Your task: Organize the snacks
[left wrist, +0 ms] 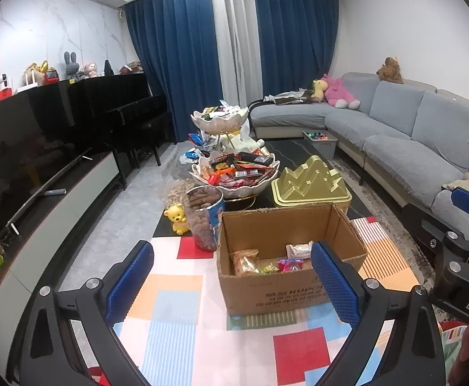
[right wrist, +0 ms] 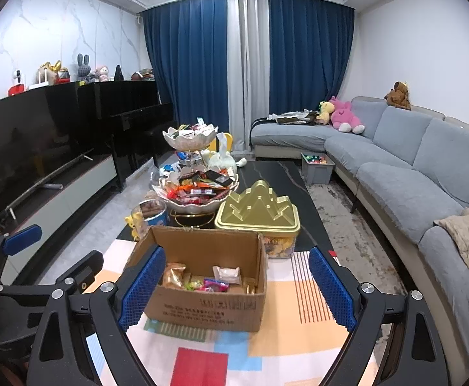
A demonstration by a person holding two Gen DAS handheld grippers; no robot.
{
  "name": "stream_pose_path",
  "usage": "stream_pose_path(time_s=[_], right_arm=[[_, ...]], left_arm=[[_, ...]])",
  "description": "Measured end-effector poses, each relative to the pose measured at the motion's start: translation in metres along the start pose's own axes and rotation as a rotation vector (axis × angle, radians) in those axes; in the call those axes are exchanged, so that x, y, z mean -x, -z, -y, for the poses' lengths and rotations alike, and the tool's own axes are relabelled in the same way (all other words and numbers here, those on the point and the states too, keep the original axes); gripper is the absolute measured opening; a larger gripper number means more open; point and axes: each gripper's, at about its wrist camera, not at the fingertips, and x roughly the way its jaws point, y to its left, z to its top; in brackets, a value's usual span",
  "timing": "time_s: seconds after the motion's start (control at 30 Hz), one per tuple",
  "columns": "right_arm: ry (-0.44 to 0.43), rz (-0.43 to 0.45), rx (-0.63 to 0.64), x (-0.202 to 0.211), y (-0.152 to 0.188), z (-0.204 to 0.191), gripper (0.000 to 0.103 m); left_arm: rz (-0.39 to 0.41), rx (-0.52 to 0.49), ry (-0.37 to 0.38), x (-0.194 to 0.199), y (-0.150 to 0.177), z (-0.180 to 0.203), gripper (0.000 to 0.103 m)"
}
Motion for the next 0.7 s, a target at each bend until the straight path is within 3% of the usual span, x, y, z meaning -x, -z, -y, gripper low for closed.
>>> stream_pose_path(time_s=[0.7], right_arm=[[-0.005,0.008,0.02,0.084,0.053,0.0,0.091]], left_arm=[[-0.03,0.048,-0.024,0.08,0.063,0.002,0.1]])
